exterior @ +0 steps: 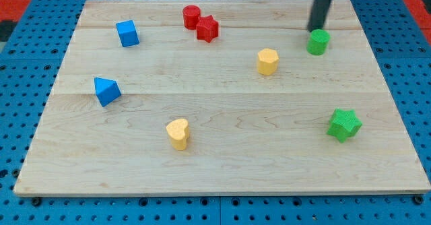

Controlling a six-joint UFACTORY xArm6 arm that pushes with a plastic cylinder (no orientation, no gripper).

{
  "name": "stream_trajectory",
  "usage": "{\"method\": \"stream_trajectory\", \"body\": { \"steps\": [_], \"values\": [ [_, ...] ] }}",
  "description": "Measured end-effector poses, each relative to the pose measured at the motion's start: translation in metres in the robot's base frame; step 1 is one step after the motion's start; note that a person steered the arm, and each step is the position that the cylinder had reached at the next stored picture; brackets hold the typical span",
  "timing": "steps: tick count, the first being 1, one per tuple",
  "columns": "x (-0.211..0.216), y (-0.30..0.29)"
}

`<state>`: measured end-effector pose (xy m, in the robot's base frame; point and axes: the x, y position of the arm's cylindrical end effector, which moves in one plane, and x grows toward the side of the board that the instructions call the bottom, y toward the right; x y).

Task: Push the green circle close right to the red star

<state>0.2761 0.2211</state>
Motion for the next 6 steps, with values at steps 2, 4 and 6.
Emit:
{"method": "stream_trajectory", "body": {
  "steps": [2, 4, 6],
  "values": [
    [0.045, 0.032],
    [0.024, -0.153],
    [0.006, -0.162]
  ]
}}
